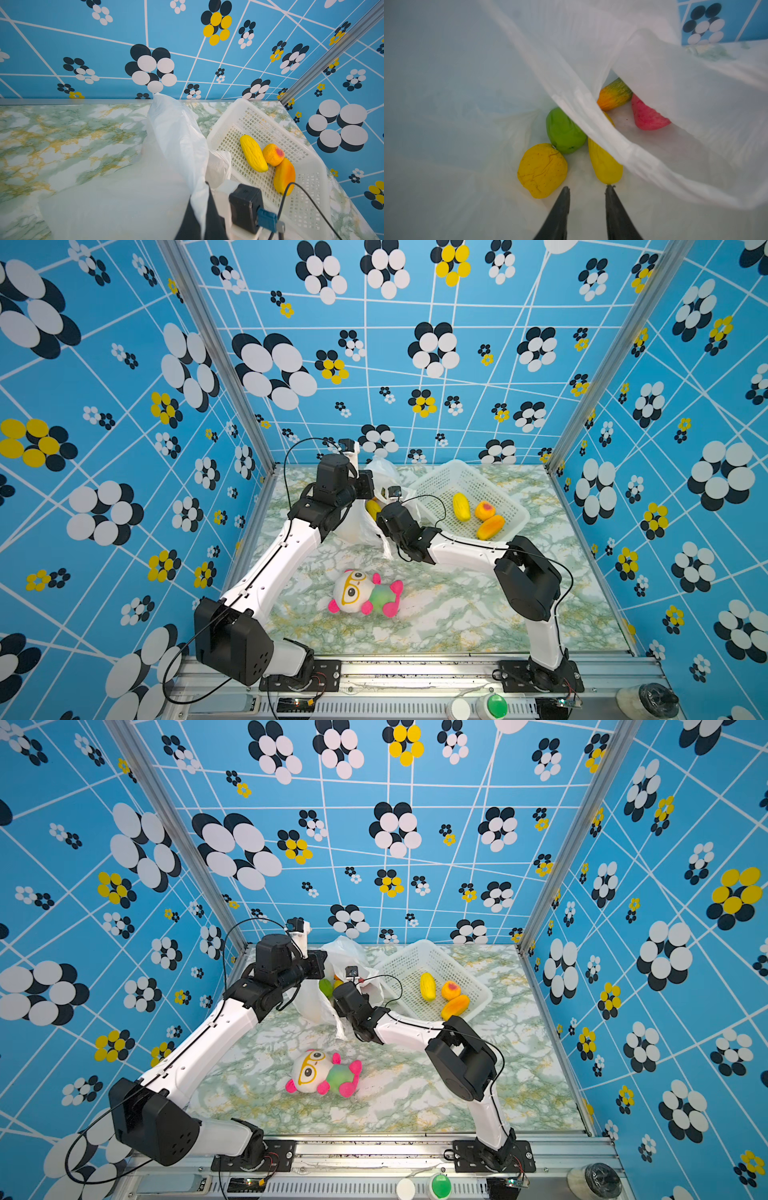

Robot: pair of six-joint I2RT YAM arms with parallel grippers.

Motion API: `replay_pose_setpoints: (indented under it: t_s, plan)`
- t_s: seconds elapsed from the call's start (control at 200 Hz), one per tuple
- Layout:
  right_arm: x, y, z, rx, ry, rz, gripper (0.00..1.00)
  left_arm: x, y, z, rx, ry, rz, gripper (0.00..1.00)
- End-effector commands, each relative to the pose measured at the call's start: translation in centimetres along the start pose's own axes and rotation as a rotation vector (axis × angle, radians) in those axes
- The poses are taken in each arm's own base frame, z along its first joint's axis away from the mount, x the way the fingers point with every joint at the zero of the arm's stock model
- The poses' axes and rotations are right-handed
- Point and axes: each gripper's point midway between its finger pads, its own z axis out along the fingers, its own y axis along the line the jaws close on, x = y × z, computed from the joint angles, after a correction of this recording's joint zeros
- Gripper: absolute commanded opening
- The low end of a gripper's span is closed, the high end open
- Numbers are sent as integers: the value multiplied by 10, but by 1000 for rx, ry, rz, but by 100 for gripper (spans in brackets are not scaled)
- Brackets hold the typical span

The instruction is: Untie the knot of the plastic bag and take out the fruit

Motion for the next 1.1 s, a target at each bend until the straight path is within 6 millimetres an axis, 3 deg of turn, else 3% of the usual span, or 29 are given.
replay_pose_setpoints:
  t_s: [0.0,0.075,0.105,0.205,0.3,0.475,0.585,0.7,0.845,0.995,1.095]
  plan:
    - [19,25,7,-8,-11,21,35,-16,-6,-12,32,-61,1,0]
    - [23,49,9,-57,6,22,36,-16,-9,-15,47,-60,3,0]
    - [42,54,18,-60,47,7,37,-16,-10,-17,54,-59,3,0]
    - [51,87,30,-116,98,-1,40,-18,-14,-23,66,-63,4,0]
    - [61,101,43,-131,139,-18,45,-18,-12,-29,56,-76,-1,0]
    - [61,117,58,-135,181,-53,50,-22,-5,-41,23,-123,-7,0]
    - [54,107,58,-76,154,-108,61,-22,0,-44,2,-149,-21,0]
    - [34,88,52,27,92,-198,74,-21,5,-41,-17,-166,-45,0]
    - [13,59,45,164,21,-279,80,-15,11,-34,-32,-170,-100,0]
    - [12,29,56,219,44,-251,80,-15,10,-32,-26,-169,-111,0]
    - [12,9,60,277,48,-248,86,-15,12,-34,-35,-173,-109,0]
